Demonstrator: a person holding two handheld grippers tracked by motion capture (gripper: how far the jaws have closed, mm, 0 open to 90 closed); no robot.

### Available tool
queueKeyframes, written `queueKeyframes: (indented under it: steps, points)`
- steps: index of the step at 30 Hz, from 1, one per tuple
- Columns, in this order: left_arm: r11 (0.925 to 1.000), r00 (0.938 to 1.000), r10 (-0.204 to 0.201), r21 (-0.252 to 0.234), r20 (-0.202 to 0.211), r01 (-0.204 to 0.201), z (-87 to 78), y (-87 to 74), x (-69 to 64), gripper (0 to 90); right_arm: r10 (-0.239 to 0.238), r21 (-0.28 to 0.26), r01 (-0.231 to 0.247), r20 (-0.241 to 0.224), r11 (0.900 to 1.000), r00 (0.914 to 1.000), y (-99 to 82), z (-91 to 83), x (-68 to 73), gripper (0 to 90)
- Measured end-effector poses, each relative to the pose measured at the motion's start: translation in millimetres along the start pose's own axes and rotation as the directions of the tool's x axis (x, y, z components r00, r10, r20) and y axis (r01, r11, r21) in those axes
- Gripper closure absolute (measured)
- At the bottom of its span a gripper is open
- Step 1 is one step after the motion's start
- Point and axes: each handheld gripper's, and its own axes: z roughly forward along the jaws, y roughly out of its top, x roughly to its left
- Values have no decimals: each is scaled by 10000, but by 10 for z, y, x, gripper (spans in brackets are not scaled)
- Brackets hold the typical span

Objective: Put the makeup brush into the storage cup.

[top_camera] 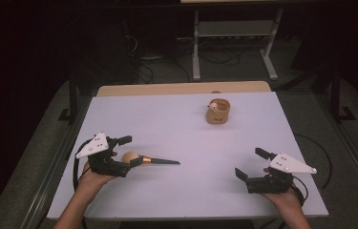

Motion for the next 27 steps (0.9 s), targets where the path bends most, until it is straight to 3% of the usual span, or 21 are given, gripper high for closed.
queueKeyframes:
  steps: [14,21,27]
  points:
    - [9997,9991,218,-126,377,-213,135,140,44,123,-121,33,120,81,9999,9999,-3,21,0,0]
    - [9998,9986,62,-184,526,-53,184,178,97,123,-93,101,92,126,9999,9999,-8,20,2,0]
    - [9996,9976,167,-229,673,-151,216,241,130,124,-34,135,32,136,9999,9999,-7,19,8,0]
